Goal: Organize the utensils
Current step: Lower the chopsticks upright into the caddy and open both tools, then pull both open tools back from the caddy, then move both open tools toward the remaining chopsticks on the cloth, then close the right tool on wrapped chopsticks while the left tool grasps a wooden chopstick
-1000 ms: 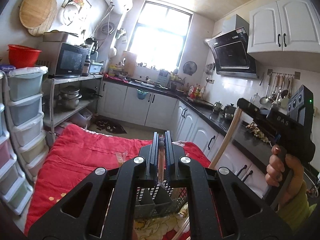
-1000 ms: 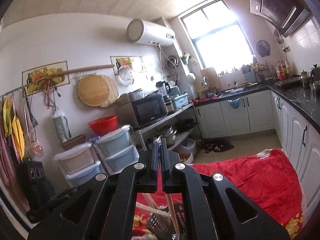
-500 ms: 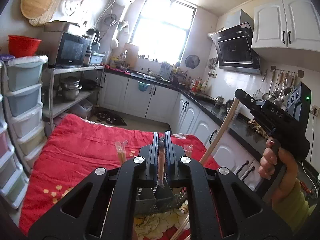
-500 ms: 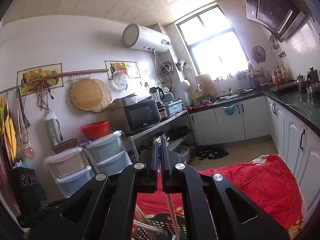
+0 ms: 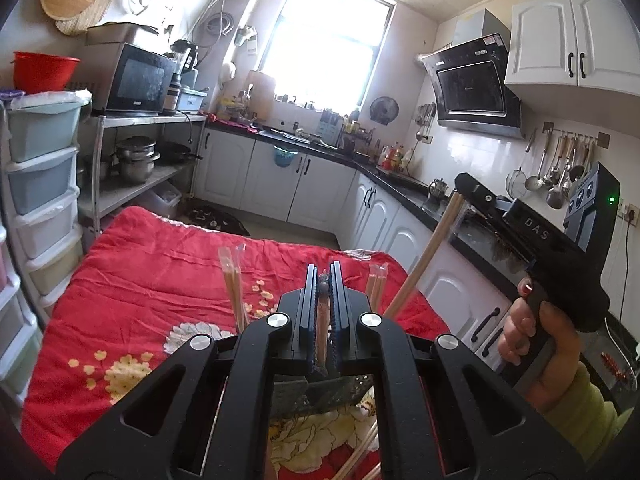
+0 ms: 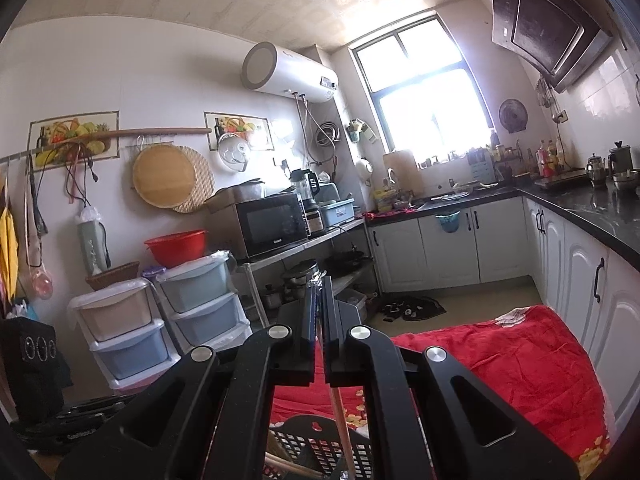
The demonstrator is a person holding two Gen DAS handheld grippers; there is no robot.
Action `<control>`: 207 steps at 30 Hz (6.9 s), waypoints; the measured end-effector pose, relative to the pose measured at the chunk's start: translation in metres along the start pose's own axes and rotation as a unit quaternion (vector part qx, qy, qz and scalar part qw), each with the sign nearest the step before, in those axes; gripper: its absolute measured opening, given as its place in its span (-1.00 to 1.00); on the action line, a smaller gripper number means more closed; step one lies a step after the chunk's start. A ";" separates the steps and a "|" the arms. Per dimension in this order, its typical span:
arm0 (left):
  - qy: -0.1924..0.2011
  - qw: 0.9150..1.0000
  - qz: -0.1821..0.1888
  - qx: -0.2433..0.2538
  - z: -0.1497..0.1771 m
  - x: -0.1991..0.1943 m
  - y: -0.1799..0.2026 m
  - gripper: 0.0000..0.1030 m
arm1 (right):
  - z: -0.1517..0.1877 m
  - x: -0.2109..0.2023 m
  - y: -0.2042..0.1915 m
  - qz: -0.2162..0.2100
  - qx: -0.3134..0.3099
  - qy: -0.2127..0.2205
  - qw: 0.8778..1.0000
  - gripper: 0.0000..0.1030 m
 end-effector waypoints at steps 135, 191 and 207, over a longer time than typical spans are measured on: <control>-0.214 0.974 0.067 0.032 0.205 0.003 0.051 0.23 | 0.250 -0.125 0.084 0.139 0.040 -0.303 0.942 0.10; -0.361 0.910 0.179 0.096 0.247 0.102 0.124 -0.86 | 0.247 -0.141 0.101 0.126 0.085 -0.307 0.940 -0.92; -0.364 0.905 0.184 0.122 0.250 0.099 0.128 -0.82 | 0.182 -0.135 0.089 0.117 0.057 -0.247 0.960 -0.92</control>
Point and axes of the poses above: each gripper's, at about its wrist camera, not at the fingertips, and x roughly the way its jaws point, y to its right, z to its underside, the point moved 8 cm from there along x, roughly the way its jaws point, and after that the axes turned 7 degrees about x, right-handed, at the moved point
